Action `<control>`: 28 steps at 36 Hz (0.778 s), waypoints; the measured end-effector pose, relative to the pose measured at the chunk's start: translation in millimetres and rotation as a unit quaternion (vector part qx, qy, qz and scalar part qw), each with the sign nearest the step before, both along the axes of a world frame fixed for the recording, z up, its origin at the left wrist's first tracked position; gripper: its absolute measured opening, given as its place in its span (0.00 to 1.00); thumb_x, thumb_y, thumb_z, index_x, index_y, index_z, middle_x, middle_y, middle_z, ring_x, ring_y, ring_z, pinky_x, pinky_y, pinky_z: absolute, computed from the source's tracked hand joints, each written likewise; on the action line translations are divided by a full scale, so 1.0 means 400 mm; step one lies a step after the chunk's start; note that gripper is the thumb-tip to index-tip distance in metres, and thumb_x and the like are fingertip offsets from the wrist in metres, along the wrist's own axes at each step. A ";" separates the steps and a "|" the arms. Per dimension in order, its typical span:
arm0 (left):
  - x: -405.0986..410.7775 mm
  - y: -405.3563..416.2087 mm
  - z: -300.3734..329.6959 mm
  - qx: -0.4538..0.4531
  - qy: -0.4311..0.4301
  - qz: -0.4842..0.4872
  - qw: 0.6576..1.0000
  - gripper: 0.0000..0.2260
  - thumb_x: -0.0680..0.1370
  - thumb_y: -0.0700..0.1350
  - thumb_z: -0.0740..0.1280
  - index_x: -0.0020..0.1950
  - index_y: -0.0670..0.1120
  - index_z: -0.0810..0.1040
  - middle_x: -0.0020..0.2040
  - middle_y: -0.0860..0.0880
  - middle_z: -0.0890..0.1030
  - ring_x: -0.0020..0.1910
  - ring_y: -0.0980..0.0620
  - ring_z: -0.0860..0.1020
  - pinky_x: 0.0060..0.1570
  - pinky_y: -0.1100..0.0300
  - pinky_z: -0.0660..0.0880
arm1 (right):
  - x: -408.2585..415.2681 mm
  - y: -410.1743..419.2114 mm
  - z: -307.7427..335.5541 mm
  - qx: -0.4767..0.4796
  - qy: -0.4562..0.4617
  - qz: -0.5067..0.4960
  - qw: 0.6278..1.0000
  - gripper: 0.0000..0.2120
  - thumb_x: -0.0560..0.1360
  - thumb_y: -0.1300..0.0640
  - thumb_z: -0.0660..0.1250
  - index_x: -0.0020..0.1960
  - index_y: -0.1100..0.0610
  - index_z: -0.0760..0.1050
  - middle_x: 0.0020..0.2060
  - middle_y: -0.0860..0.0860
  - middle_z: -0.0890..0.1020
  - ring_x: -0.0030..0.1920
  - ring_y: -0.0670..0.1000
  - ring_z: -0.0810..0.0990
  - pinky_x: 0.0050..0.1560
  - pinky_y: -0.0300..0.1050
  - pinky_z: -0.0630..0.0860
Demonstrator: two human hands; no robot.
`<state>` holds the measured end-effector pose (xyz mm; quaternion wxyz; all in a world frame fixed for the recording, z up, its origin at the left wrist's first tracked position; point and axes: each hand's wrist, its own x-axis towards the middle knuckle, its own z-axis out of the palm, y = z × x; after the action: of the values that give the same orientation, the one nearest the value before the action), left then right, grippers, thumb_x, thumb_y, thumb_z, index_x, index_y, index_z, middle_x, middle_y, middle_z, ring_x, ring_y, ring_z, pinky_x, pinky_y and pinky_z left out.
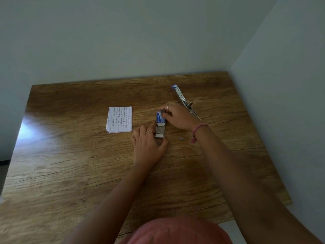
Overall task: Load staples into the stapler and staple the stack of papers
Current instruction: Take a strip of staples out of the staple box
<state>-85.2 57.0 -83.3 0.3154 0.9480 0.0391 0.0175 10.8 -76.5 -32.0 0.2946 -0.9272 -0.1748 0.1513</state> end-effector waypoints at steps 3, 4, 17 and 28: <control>0.000 0.000 -0.002 -0.009 -0.006 0.004 1.000 0.30 0.75 0.58 0.65 0.75 0.50 0.63 0.60 0.49 0.71 0.63 0.48 0.64 0.63 0.53 0.59 | 0.004 -0.001 -0.002 0.007 0.013 -0.020 1.000 0.15 0.78 0.60 0.64 0.64 0.56 0.75 0.55 0.51 0.74 0.53 0.48 0.75 0.53 0.39 0.71; -0.001 0.000 -0.002 -0.013 -0.008 0.007 1.000 0.30 0.75 0.57 0.65 0.74 0.50 0.64 0.60 0.49 0.71 0.63 0.48 0.64 0.63 0.53 0.59 | 0.006 -0.003 -0.001 0.010 0.018 -0.027 0.999 0.15 0.77 0.60 0.65 0.63 0.55 0.75 0.53 0.50 0.74 0.51 0.47 0.75 0.51 0.37 0.71; -0.002 0.005 -0.005 -0.049 -0.029 0.011 0.998 0.29 0.74 0.54 0.68 0.73 0.48 0.67 0.59 0.48 0.76 0.65 0.47 0.65 0.59 0.57 0.56 | 0.011 -0.020 0.011 0.045 0.072 -0.028 0.996 0.14 0.75 0.60 0.69 0.60 0.54 0.78 0.47 0.46 0.78 0.47 0.43 0.77 0.43 0.28 0.69; 0.010 0.016 -0.007 -0.099 -0.021 0.030 0.994 0.28 0.73 0.54 0.71 0.71 0.47 0.70 0.59 0.48 0.77 0.63 0.49 0.68 0.61 0.60 0.56 | -0.005 -0.021 0.002 0.058 0.084 -0.030 0.994 0.13 0.74 0.59 0.71 0.58 0.56 0.79 0.54 0.50 0.82 0.50 0.43 0.79 0.45 0.28 0.73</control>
<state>-81.3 63.4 -85.9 0.4074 0.9101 0.0627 0.0433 8.6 -84.9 -31.4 0.3659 -0.8975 -0.1300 0.2088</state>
